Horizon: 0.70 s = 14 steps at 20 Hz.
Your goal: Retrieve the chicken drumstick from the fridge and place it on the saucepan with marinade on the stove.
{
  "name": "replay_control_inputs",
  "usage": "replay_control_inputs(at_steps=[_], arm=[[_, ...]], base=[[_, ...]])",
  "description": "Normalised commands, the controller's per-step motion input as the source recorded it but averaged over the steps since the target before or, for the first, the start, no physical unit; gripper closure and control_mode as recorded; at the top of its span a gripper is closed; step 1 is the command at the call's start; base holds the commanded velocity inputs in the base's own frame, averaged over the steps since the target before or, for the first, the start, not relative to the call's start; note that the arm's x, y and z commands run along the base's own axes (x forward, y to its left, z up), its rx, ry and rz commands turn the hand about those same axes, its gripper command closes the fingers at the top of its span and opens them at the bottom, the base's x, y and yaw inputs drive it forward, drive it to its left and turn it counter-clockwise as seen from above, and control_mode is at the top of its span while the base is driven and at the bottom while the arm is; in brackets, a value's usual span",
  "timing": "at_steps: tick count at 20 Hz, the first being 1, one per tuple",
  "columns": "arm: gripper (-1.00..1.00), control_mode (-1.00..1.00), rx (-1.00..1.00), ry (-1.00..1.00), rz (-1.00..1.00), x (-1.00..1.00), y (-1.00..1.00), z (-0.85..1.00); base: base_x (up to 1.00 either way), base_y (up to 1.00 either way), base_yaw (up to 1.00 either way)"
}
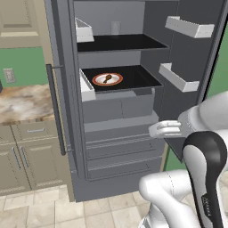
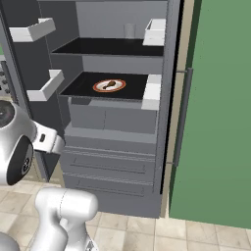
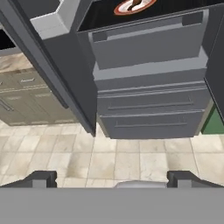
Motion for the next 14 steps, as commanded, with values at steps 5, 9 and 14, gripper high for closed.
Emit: replay_control_inputs(at_steps=[5, 9, 14], arm=[[-1.00, -1.00, 0.00, -0.03, 0.03, 0.00, -0.03, 0.00], [-1.00, -1.00, 0.00, 0.00, 0.00, 0.00, -0.08, 0.00], [-1.00, 1.00, 0.00, 0.00, 0.01, 0.02, -0.02, 0.00]], base=[[0.00, 0.00, 0.00], [0.00, 0.00, 0.00], [0.06, 0.00, 0.00]])
